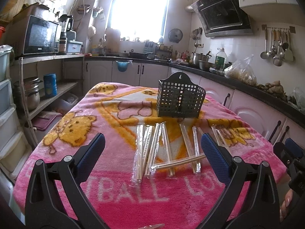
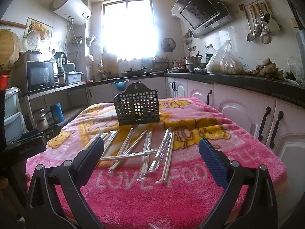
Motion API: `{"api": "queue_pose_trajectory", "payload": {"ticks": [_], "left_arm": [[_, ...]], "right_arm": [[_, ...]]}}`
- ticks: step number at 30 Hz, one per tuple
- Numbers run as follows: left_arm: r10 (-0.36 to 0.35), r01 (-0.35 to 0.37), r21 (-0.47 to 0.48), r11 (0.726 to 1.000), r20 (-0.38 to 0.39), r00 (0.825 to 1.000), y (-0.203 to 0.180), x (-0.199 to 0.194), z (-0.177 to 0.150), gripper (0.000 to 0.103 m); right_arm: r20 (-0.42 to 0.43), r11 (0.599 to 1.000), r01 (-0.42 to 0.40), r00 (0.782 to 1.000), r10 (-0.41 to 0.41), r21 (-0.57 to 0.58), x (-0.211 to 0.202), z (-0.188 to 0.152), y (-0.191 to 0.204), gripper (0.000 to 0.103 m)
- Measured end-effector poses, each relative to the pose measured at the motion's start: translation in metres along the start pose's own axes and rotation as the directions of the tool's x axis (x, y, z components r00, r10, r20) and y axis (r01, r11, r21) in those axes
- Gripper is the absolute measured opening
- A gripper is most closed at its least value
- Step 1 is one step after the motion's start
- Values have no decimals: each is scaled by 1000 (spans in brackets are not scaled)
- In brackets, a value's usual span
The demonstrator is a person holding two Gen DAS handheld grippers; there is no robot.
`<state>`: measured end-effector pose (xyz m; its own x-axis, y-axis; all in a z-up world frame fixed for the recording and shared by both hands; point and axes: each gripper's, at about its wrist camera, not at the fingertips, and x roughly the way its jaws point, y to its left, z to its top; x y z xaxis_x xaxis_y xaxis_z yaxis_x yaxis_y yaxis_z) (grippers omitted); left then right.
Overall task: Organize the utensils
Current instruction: 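Lower the left tool onto a wrapped chopstick and close it while the right tool grasps another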
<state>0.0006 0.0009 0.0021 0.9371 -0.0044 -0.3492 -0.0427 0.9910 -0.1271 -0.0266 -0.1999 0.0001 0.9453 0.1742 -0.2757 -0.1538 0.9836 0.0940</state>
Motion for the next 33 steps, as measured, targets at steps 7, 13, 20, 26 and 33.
{"api": "queue_pose_trajectory", "payload": {"ticks": [7,13,20,26,33], "left_arm": [[24,-24,-13,1000,-23,999,14,12,3,92],[39,-41,-32,999,-58,998,30,23,9,92],[-4,1,-27,1000,-111,994,42,42,14,92],[-23,21,-14,1000,-228,973,44,75,13,92],[-81,84,-5,996,-336,938,49,118,15,92]], "right_arm": [[-57,999,-22,998,20,-34,19,5,11,97],[-136,997,-49,990,41,-57,43,7,25,97],[-271,999,-46,962,40,-16,77,4,27,93],[-373,999,-37,927,46,31,108,-2,26,74],[-466,991,-27,881,84,128,136,-8,18,62]]}}
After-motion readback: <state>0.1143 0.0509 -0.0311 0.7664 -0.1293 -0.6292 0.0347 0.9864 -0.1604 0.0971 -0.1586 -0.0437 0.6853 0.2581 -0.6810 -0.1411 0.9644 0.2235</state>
